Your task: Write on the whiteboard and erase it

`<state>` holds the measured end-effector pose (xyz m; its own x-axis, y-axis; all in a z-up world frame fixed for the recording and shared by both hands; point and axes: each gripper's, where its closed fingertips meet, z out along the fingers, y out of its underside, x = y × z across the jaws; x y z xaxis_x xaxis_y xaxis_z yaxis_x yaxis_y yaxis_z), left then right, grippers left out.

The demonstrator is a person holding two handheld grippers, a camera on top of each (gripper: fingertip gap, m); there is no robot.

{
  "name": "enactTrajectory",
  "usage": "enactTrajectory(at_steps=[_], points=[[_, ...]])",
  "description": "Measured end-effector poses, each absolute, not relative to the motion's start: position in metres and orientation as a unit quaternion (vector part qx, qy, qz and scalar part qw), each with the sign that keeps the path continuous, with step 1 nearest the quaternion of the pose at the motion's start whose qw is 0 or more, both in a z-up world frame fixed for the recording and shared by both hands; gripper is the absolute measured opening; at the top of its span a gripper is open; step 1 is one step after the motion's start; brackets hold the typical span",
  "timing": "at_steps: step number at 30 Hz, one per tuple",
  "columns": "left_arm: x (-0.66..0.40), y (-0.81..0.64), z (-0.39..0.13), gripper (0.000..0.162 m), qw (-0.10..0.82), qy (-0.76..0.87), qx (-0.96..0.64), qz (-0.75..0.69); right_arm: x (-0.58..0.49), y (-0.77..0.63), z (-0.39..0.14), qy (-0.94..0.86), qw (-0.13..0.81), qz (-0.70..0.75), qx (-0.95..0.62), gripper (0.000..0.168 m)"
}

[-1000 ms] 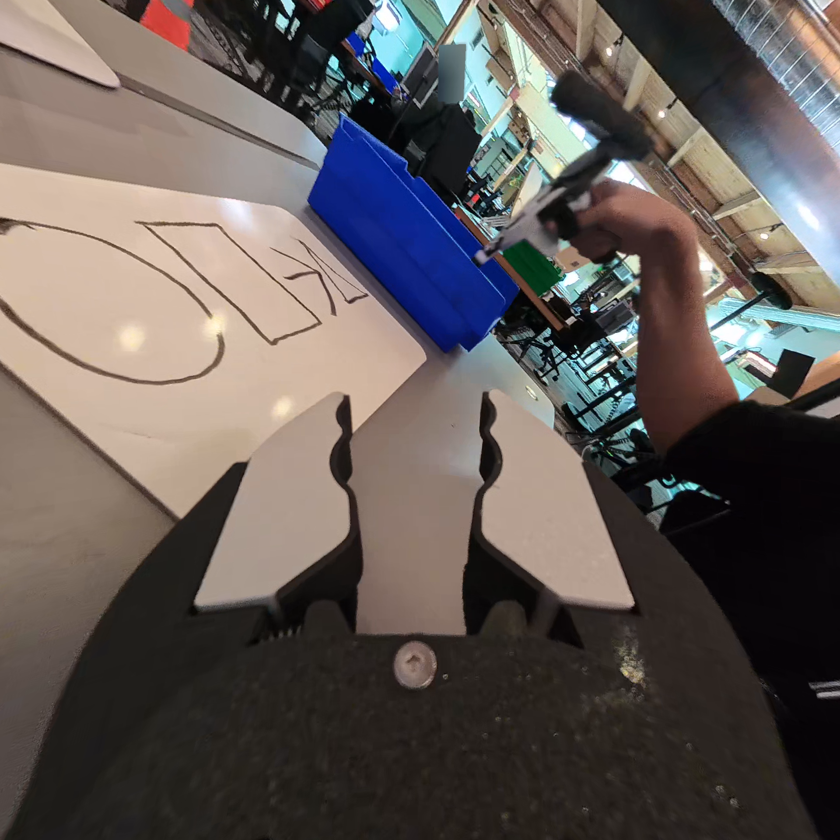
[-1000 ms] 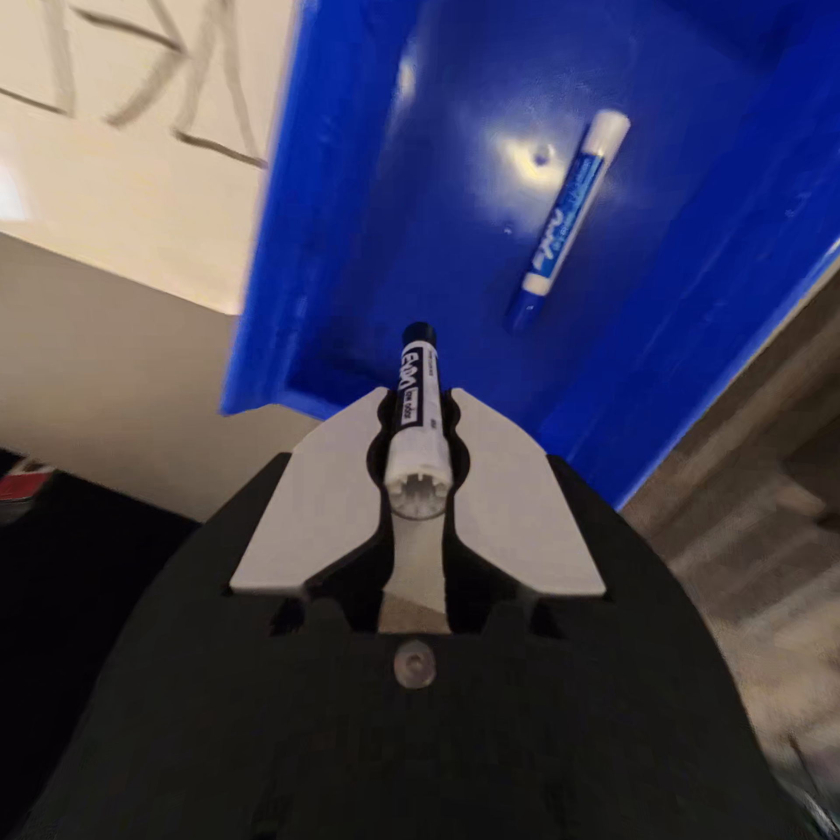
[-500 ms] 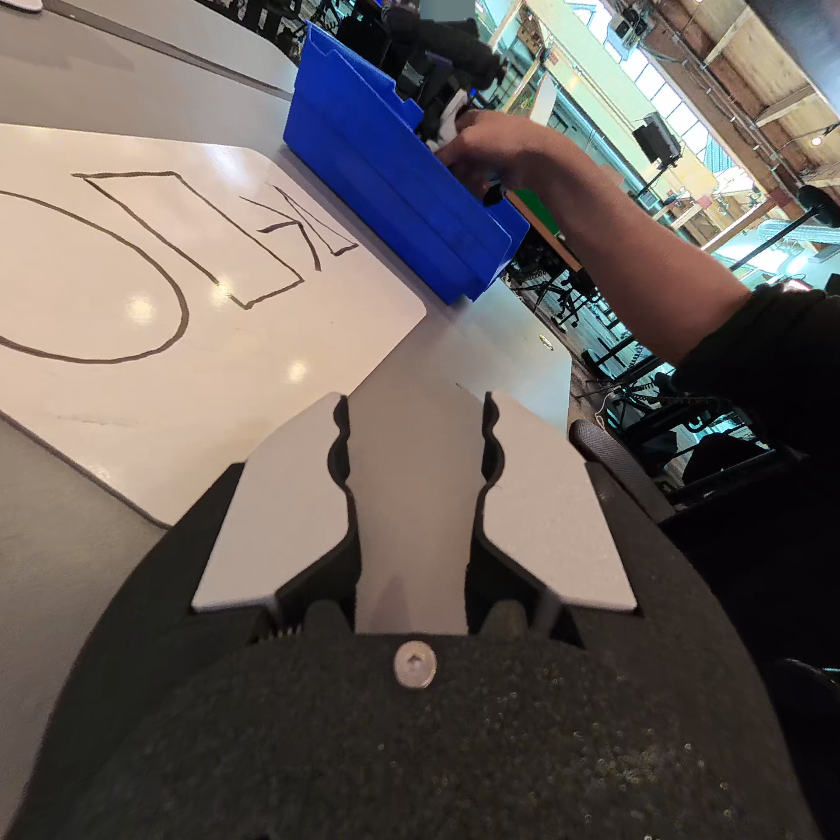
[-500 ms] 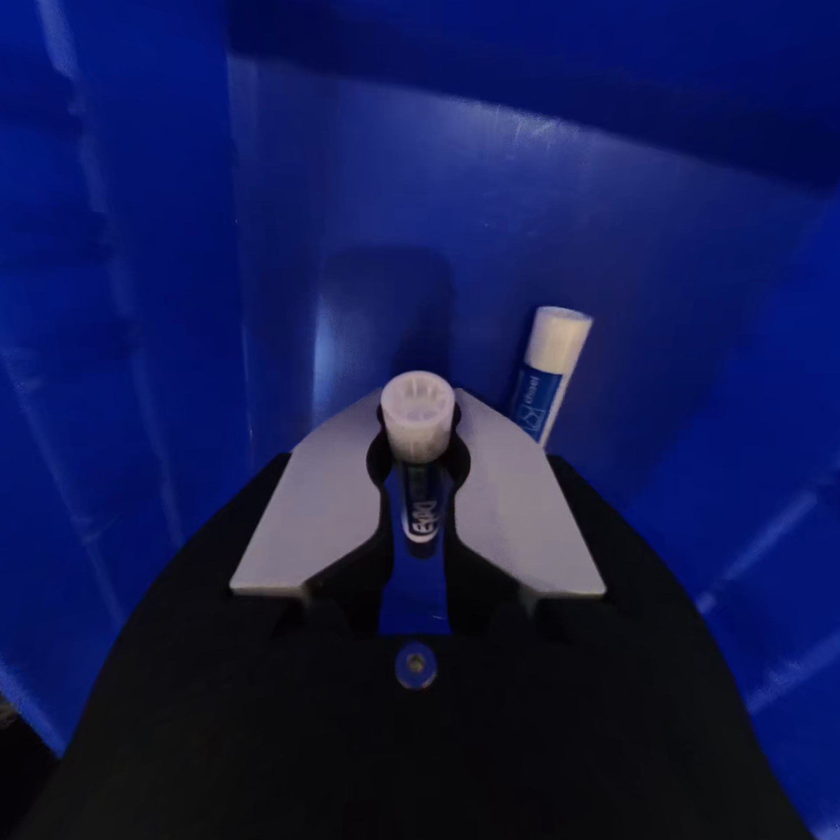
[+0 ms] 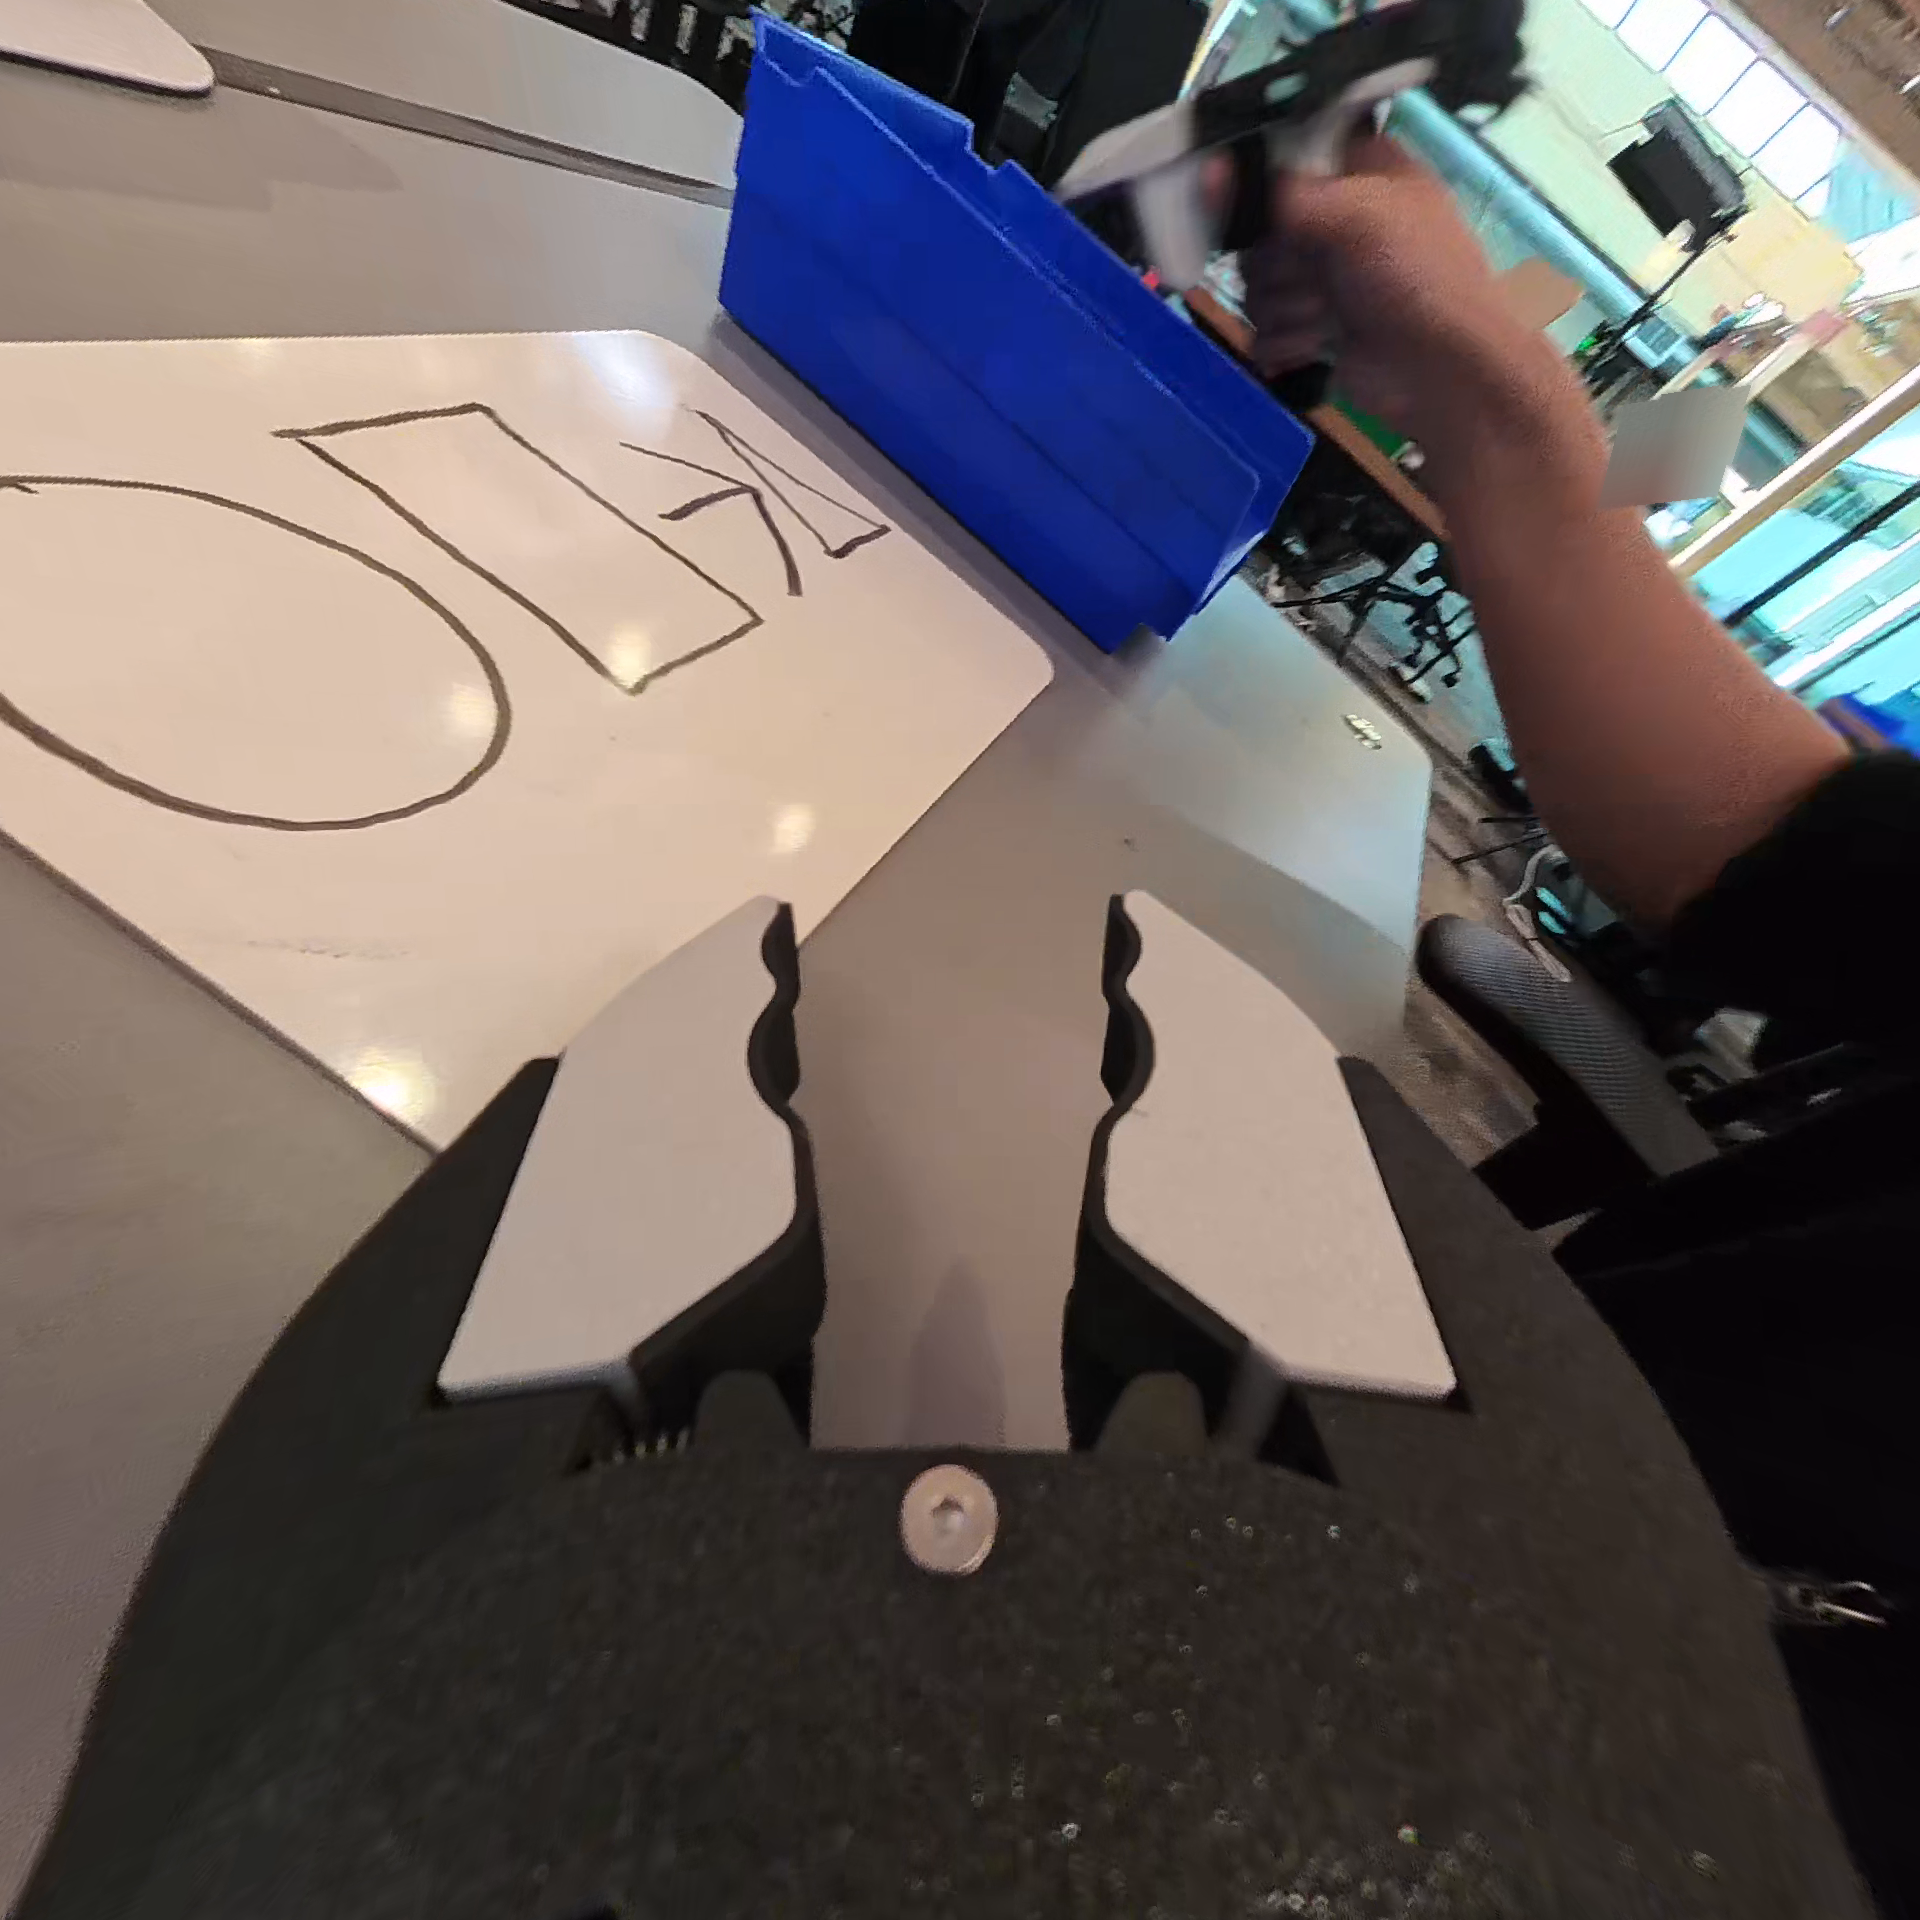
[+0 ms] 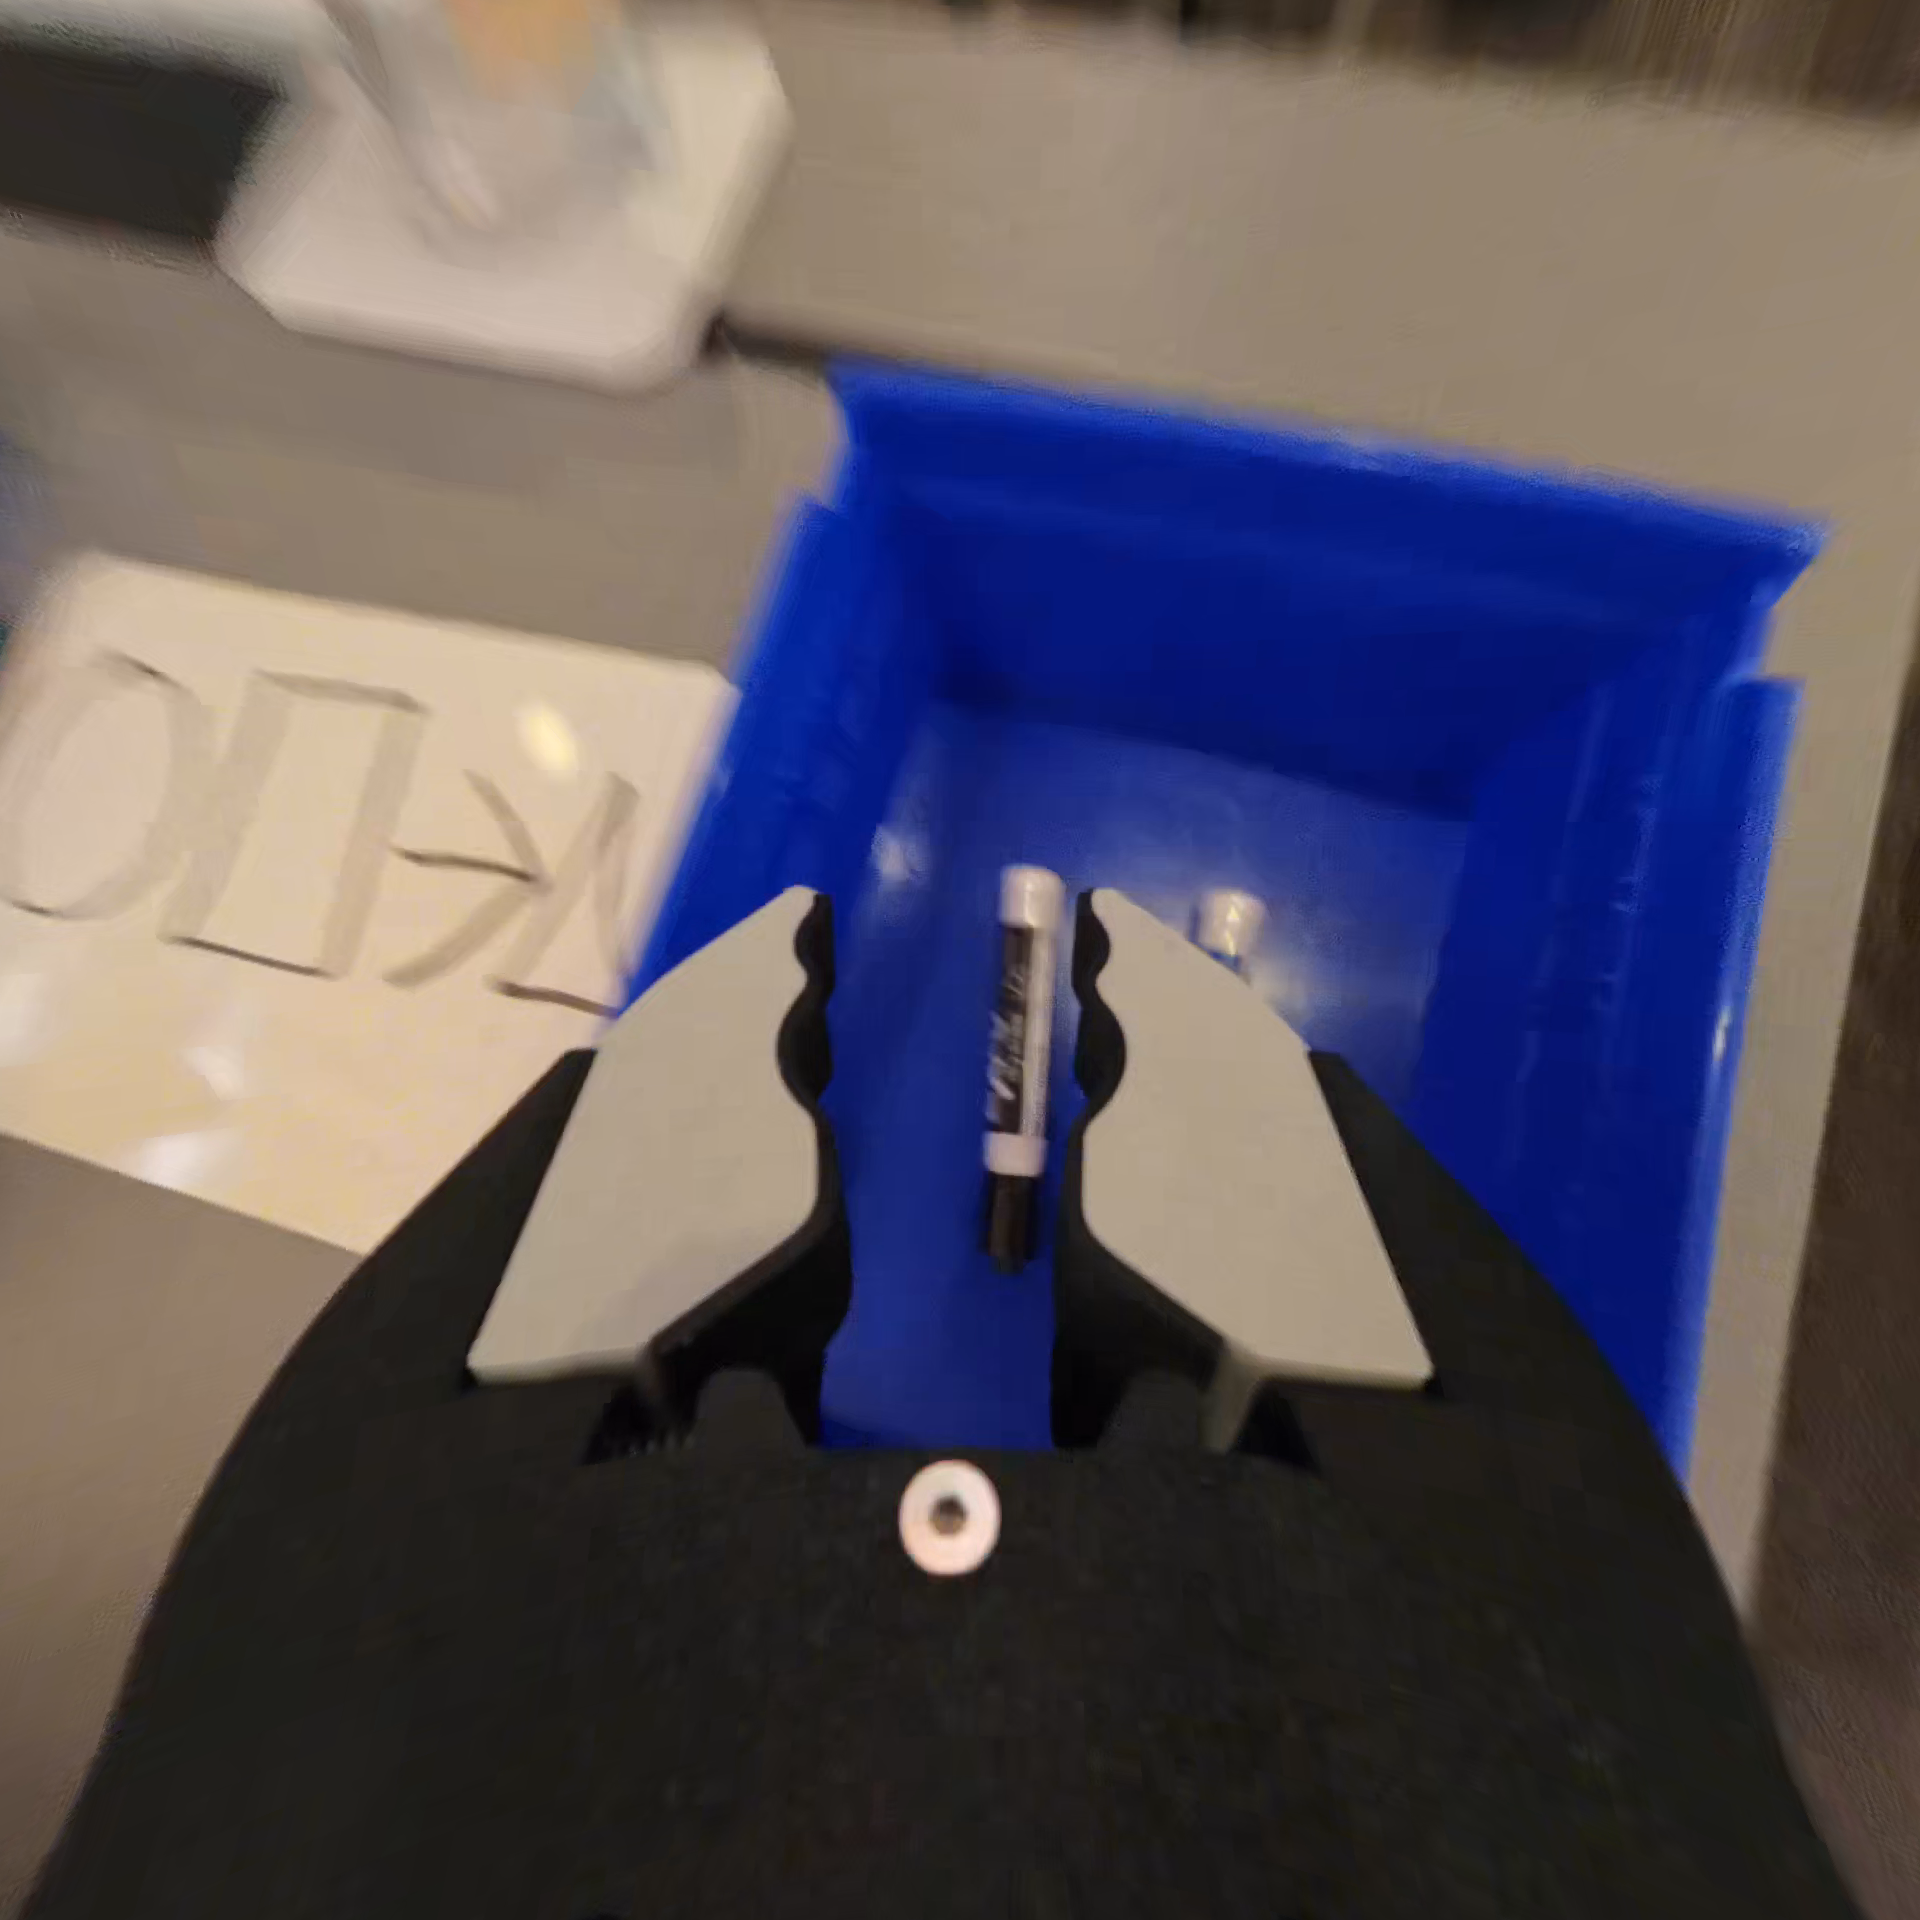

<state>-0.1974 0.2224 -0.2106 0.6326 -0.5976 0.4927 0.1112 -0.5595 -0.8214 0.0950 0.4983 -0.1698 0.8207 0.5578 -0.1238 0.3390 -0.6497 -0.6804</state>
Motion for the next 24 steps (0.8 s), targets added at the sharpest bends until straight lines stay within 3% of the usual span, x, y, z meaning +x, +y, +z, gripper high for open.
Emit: enactTrajectory(at_steps=[3, 7, 12, 20, 24], points=[[-0.205, 0.227, -0.217, 0.055, 0.454, 0.153, -0.804, -0.354, 0.072, 0.433, -0.112, -0.217, 0.498, 0.282, -0.791, 0.04], [-0.224, 0.237, -0.226, 0.052, 0.475, 0.134, -0.831, -0.258, 0.046, 0.337, -0.127, -0.176, 0.573, 0.371, -0.709, 0.035], [-0.255, 0.251, -0.239, 0.052, 0.475, 0.068, -0.864, -0.149, 0.015, 0.277, -0.166, -0.245, 0.575, 0.336, -0.704, 0.033], [-0.335, 0.323, -0.232, 0.059, 0.447, -0.084, -0.889, 0.056, -0.002, 0.263, -0.181, -0.285, 0.536, 0.365, -0.706, 0.032], [-0.362, 0.357, -0.252, 0.059, 0.404, -0.127, -0.901, 0.096, 0.002, 0.266, -0.183, -0.285, 0.531, 0.37, -0.707, 0.032]])
